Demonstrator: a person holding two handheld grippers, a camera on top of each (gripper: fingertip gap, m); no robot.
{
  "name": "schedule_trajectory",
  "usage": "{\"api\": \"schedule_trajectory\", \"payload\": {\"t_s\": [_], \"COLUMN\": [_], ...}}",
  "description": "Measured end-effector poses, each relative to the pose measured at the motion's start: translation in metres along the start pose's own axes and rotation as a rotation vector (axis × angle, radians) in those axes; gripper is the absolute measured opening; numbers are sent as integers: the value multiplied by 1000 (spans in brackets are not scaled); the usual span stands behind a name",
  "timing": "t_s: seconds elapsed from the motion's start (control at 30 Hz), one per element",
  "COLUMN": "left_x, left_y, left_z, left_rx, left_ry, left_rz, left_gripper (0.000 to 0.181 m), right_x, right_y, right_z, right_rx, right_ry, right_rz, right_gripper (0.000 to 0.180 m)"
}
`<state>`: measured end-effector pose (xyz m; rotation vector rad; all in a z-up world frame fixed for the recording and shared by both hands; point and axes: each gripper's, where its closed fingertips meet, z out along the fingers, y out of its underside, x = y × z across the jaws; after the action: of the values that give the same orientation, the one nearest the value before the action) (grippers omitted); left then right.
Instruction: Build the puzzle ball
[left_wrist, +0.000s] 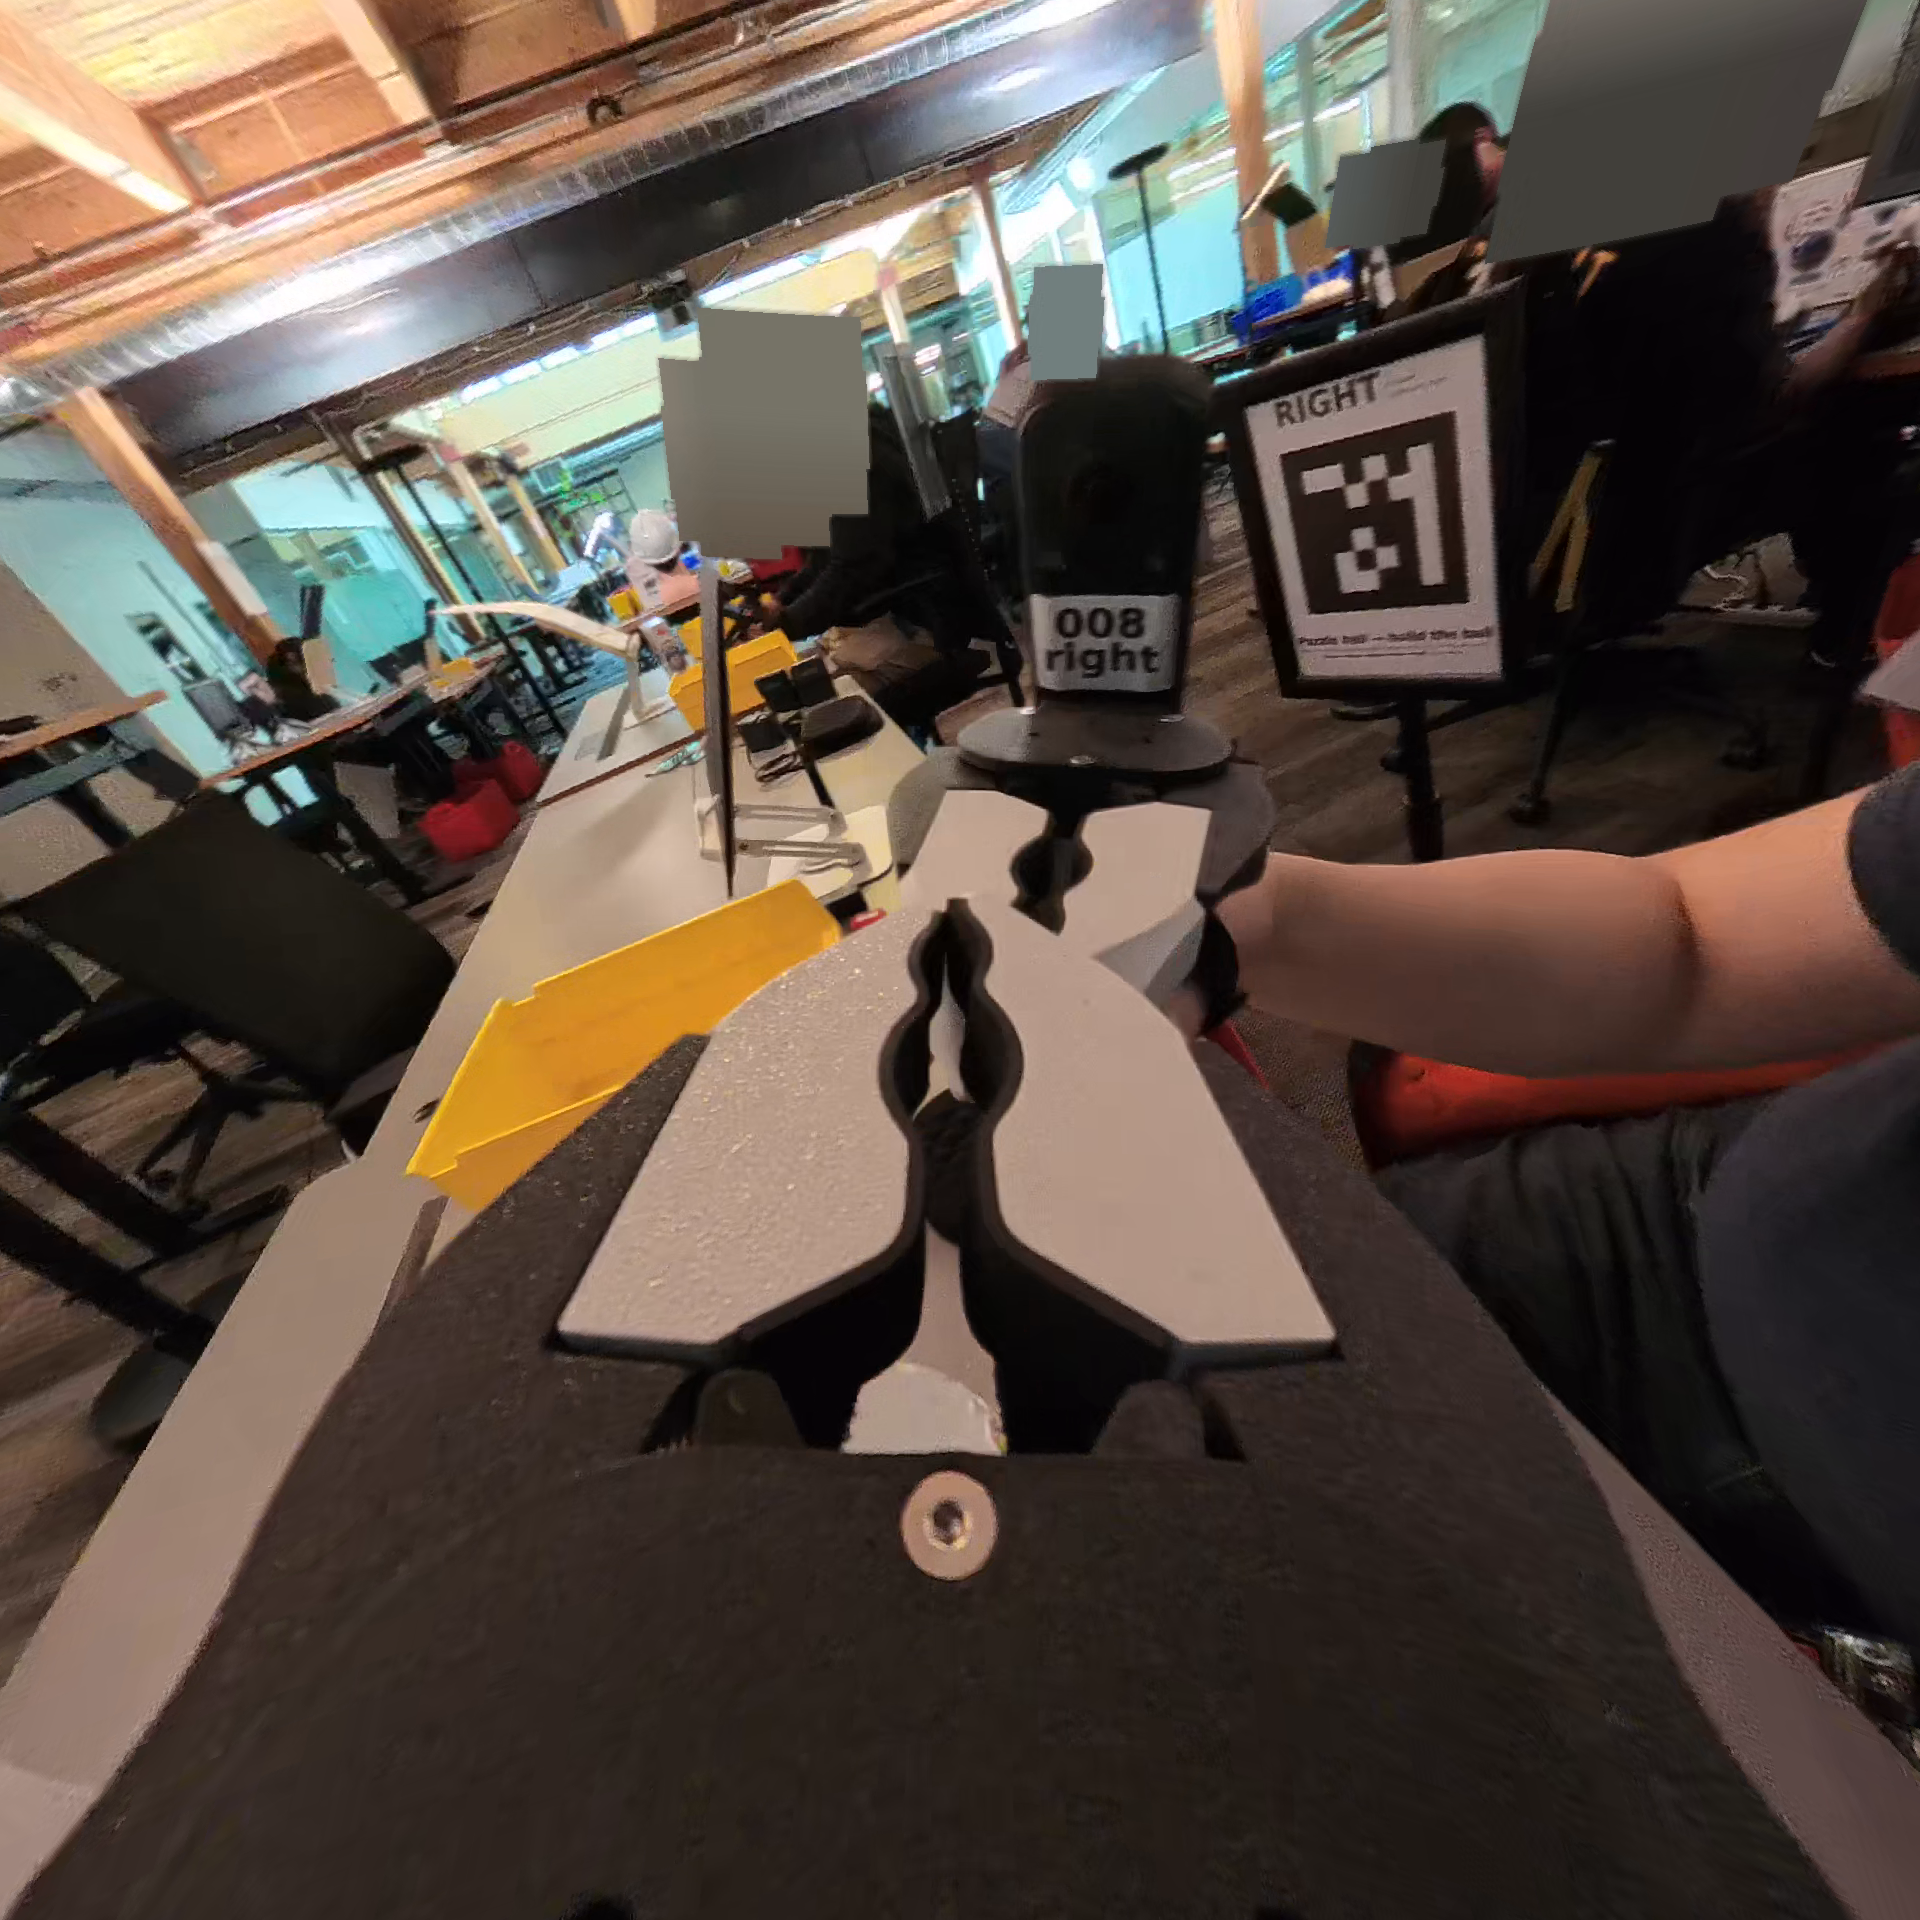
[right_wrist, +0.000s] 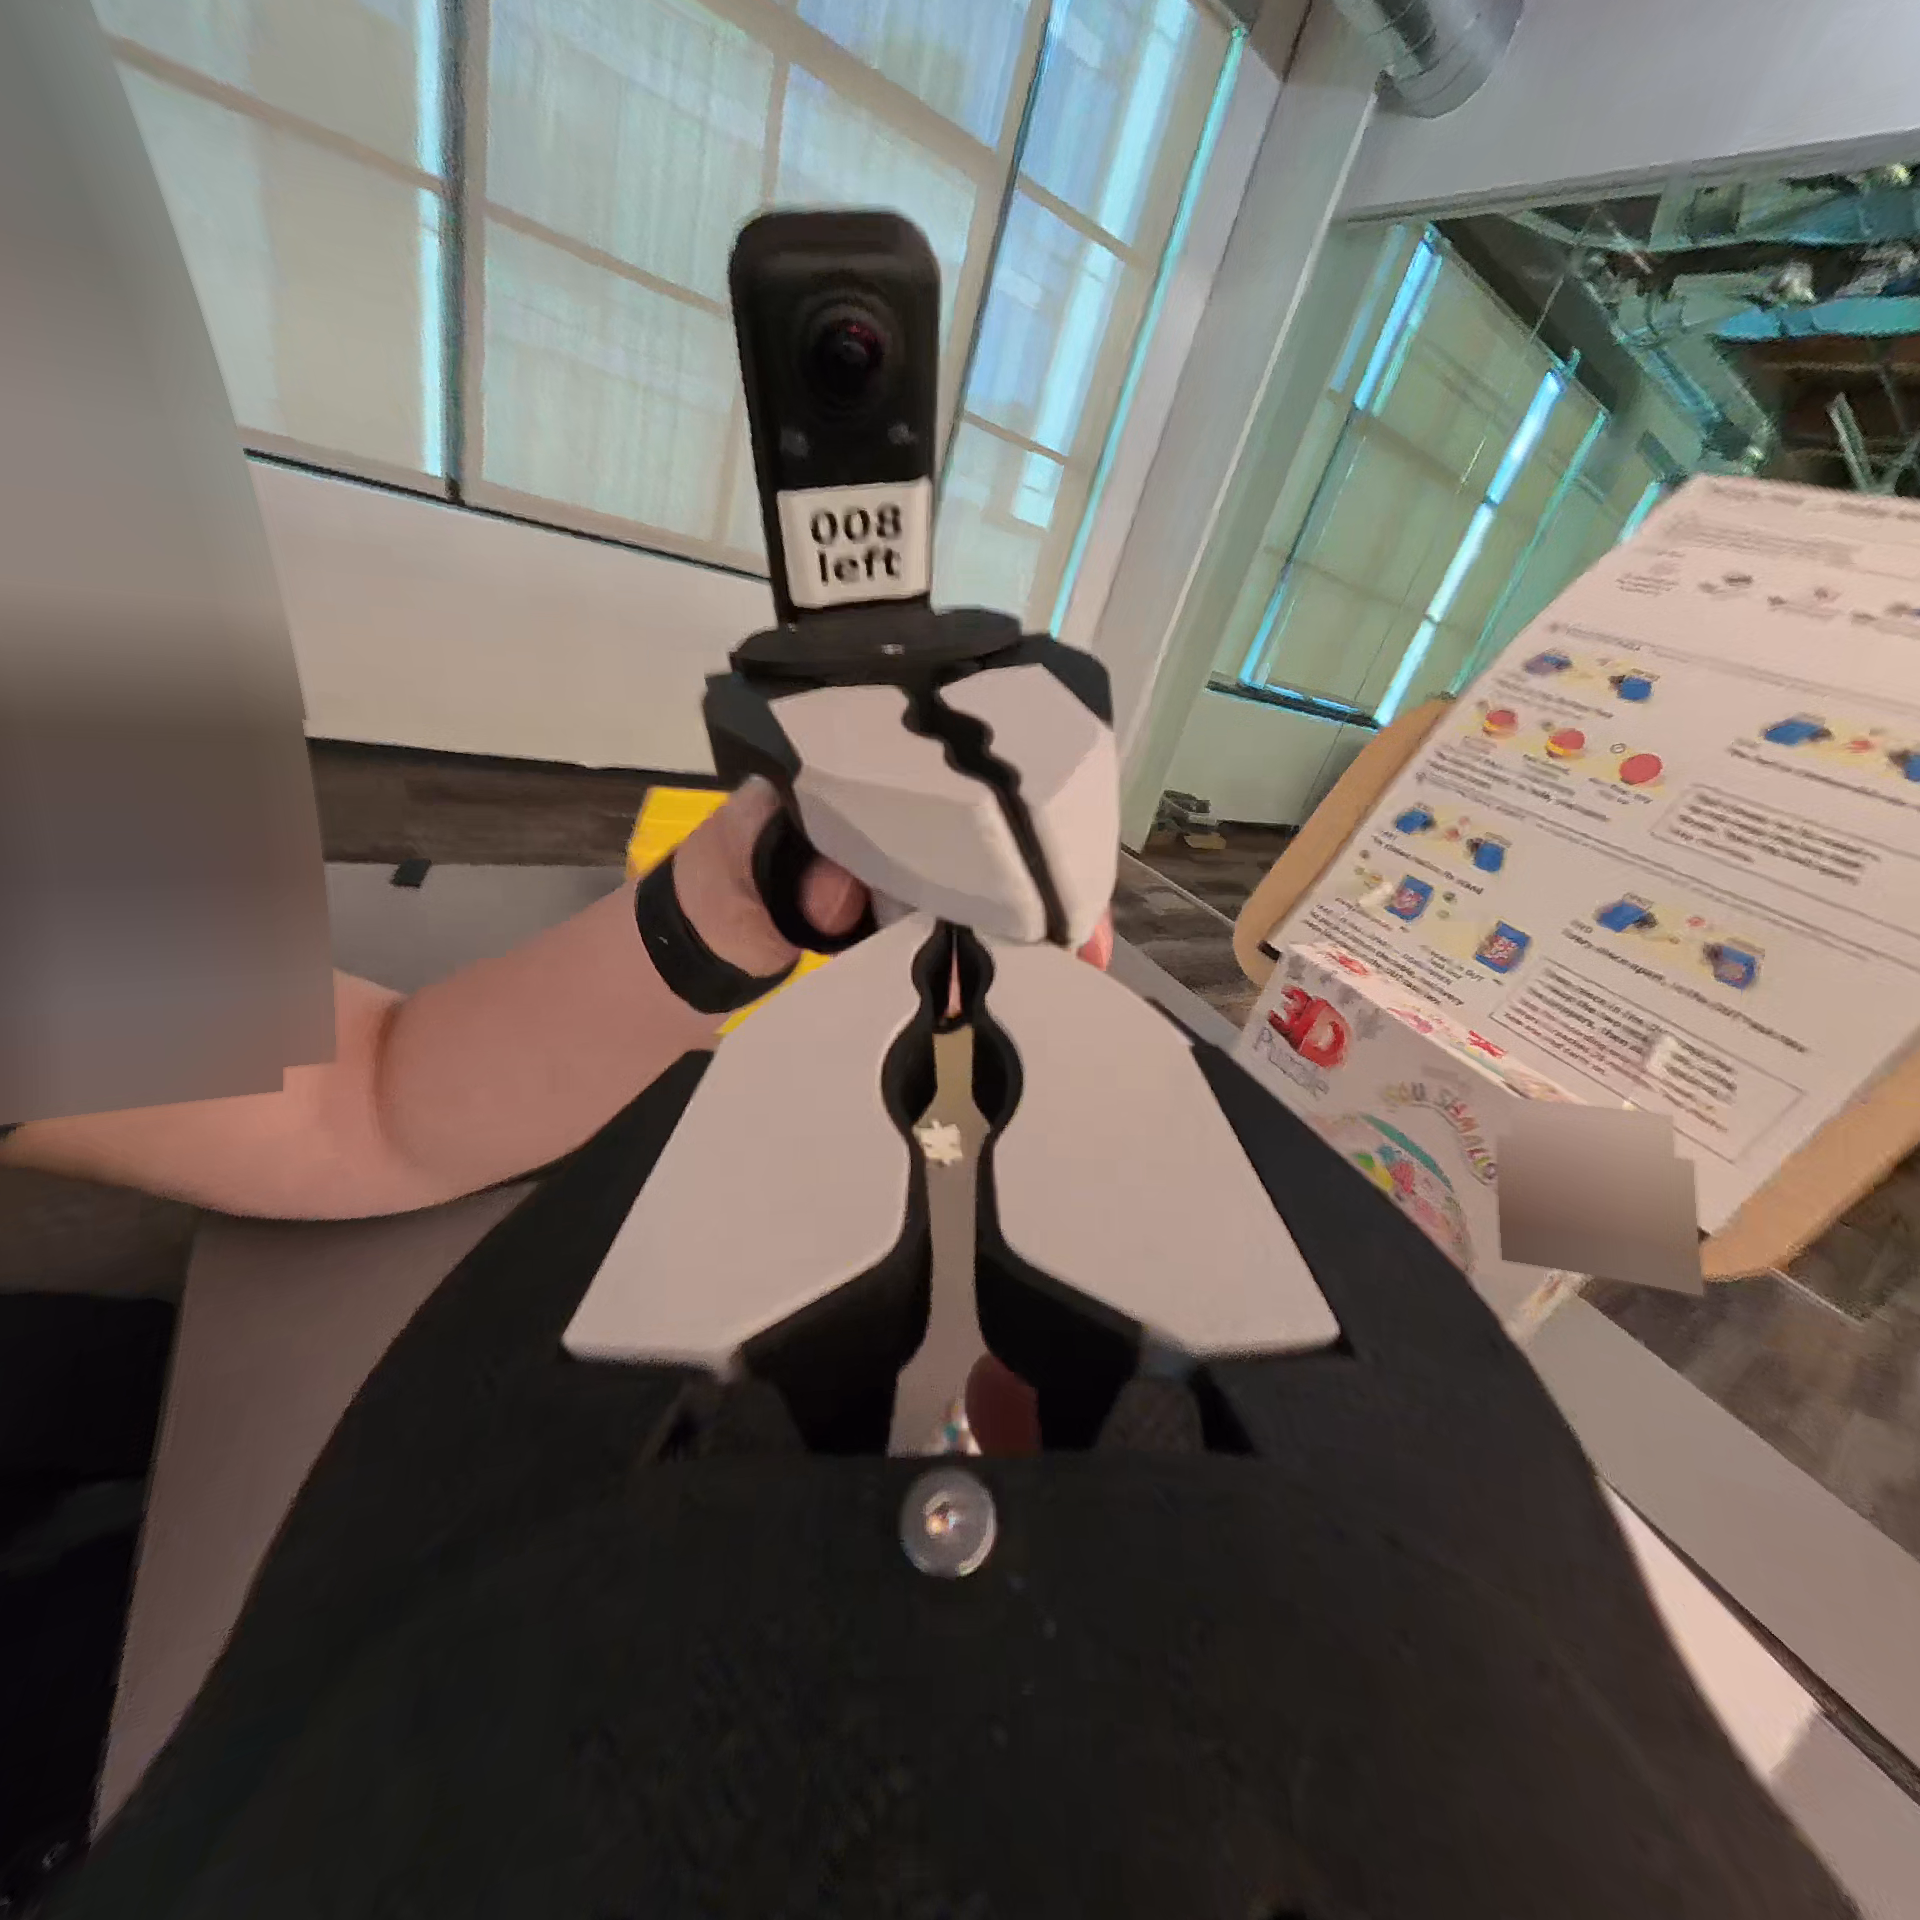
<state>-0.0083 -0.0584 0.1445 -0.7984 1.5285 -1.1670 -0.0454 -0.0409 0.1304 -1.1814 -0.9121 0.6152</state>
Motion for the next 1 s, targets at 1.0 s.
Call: {"api": "schedule_trajectory", "payload": {"t_s": [1.0], "left_x": [-99], "left_y": [97], "left_z": [-53], "left_rx": [-80], "left_ry": [-124], "left_rz": [-397], "left_gripper": [28], "right_x": [101], "right_y": [160], "right_z": [-17], "right_rx": [-816], "right_ry": [37], "right_rz": [161], "right_gripper": [33]}}
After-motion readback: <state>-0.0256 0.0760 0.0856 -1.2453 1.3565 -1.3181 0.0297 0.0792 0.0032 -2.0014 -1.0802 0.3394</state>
